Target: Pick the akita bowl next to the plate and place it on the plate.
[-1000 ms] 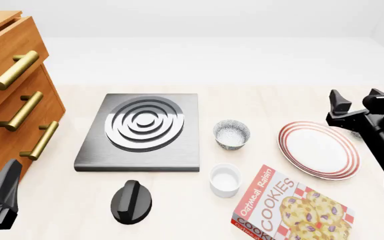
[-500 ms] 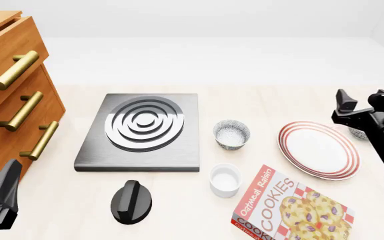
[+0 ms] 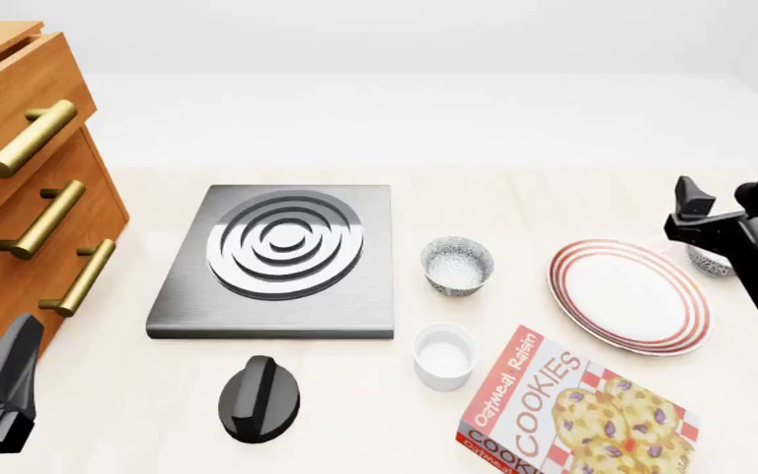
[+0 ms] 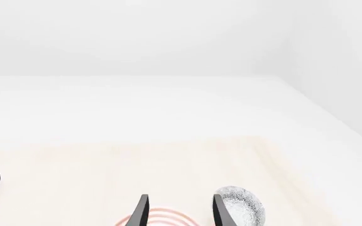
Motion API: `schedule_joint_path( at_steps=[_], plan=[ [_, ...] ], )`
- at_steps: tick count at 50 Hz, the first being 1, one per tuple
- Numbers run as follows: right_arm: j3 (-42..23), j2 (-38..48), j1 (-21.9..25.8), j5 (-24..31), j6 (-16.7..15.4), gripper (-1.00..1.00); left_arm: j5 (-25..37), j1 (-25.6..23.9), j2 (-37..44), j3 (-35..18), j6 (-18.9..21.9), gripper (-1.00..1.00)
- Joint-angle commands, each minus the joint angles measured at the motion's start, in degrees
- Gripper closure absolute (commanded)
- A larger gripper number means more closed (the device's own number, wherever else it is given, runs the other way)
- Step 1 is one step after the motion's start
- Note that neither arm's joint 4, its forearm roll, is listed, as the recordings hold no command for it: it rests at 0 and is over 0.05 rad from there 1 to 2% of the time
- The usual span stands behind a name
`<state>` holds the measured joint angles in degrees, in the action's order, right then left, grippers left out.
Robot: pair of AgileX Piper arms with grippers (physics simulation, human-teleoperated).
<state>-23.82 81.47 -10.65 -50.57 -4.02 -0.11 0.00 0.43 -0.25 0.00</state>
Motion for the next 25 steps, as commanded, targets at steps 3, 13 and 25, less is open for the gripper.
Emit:
schedule_joint_path(
  at_steps=[3, 13, 25],
  plan=[
    [-1.20, 1.45, -1.69, 0.22, 0.20, -1.00, 0.00, 0.00, 0.00, 0.00, 0.00, -1.00],
    [-2.17, 2.39, -3.10, 0.49, 0.55, -1.00, 0.00, 0.00, 0.00, 0.00, 0.00, -1.00],
    [-2.33, 3.41, -4.49, -0.20, 0.48, -1.00, 0.00, 0.00, 0.00, 0.00, 0.00, -1.00]
  ],
)
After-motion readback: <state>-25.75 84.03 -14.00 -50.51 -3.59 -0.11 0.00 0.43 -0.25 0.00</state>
